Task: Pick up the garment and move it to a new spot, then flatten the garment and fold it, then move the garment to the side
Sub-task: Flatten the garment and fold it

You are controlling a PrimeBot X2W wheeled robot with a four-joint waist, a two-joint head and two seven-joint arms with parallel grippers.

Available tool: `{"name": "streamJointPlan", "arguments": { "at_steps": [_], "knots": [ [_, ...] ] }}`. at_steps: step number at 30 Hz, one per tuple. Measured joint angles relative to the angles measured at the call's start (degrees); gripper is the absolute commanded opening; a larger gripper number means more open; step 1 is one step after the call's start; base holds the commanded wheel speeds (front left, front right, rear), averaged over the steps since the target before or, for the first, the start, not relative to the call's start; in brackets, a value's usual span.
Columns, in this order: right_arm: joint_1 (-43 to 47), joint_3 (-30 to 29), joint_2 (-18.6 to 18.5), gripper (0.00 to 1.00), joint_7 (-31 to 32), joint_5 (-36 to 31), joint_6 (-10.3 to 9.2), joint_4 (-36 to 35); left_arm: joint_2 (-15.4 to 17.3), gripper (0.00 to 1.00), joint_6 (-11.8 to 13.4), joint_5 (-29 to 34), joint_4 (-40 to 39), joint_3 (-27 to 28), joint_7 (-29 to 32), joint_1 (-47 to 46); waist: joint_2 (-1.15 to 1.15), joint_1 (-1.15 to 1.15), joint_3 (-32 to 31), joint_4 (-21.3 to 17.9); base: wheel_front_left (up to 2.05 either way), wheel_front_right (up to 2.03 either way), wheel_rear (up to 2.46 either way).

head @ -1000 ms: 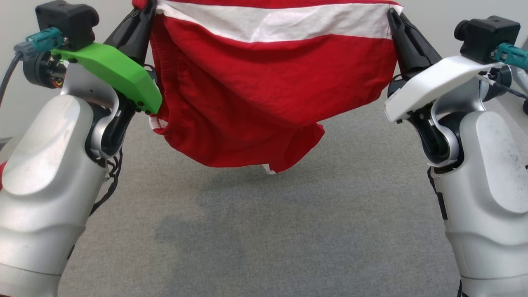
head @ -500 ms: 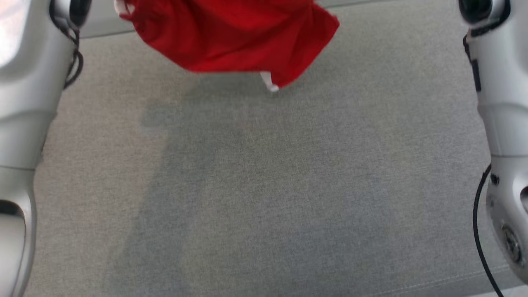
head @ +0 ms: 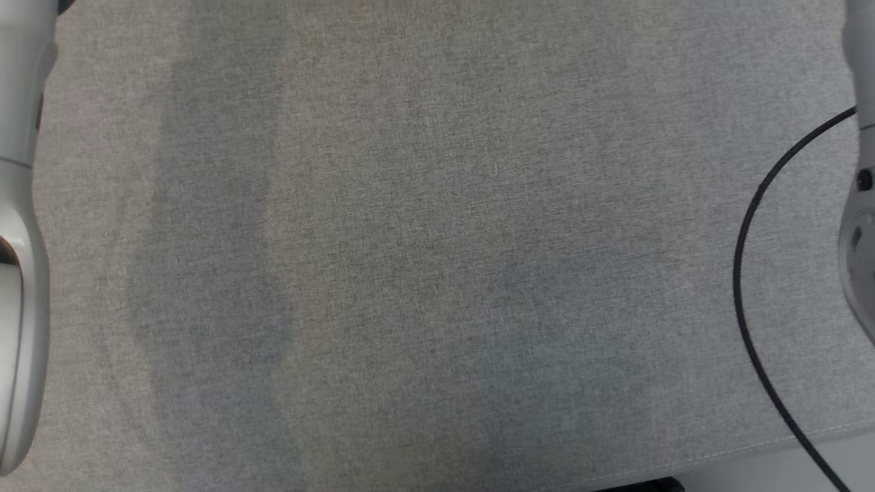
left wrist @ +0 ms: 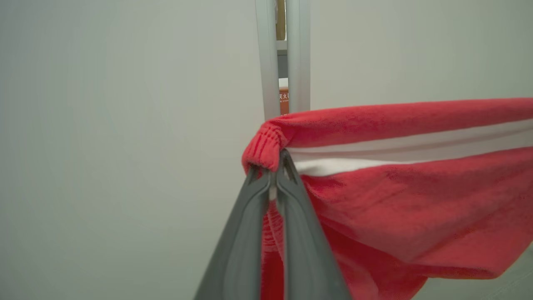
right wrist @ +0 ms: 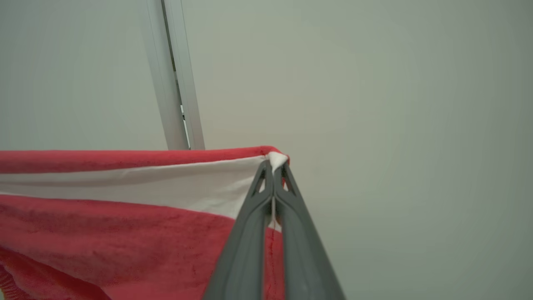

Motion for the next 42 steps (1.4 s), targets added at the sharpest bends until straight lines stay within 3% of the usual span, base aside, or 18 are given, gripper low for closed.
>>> {"name": "streamJointPlan", "arguments": {
  "at_steps": [4, 11, 17, 23, 31, 42],
  "knots": [
    [4.95, 0.78, 1.05, 0.0, -0.14, 1.11, 0.0, 0.4, -0.13, 0.0, -1.55, 3.21, -1.48, -1.79, -0.33, 2.97, 0.0, -0.01, 2.51, 0.43, 0.0, 0.0, 0.0],
    [18.01, 5.65, -0.15, 0.0, -0.19, 4.21, -0.01, 1.32, -0.05, 0.0, -3.89, 6.41, -7.16, -1.75, -0.33, 18.97, 0.0, -0.01, 2.56, 2.45, 0.0, 0.0, 0.0],
    [28.5, 15.39, -2.52, 0.0, -0.2, 8.46, -0.01, 0.98, 1.36, 0.0, -5.47, 9.11, -12.37, -1.34, -0.42, 33.67, 0.0, -0.03, -1.25, 3.4, 0.0, 0.0, 0.0],
    [36.12, 28.09, -6.09, 0.0, 0.83, 15.82, -0.01, 0.36, 2.52, 0.0, -6.8, 12.1, -15.12, -4.12, -0.42, 45.86, 0.0, -0.03, -7.07, 3.86, 0.0, 0.0, 0.0],
    [43.41, 42.98, -12.79, 0.0, 6.61, 27.35, -0.01, -5.25, 4.46, 0.0, -7.05, 14.26, -18.4, -6.61, -0.42, 58.39, 0.0, -0.03, -15.57, 4.03, 0.0, 0.0, 0.0],
    [48.68, 55.72, -22.58, 0.0, 13.62, 40.9, -0.01, -13.36, 5.78, 0.0, -7.2, 14.44, -23.92, -4.63, -0.42, 70.49, 0.0, -0.03, -26.0, 3.67, 0.0, 0.0, 0.0]
  ]
}}
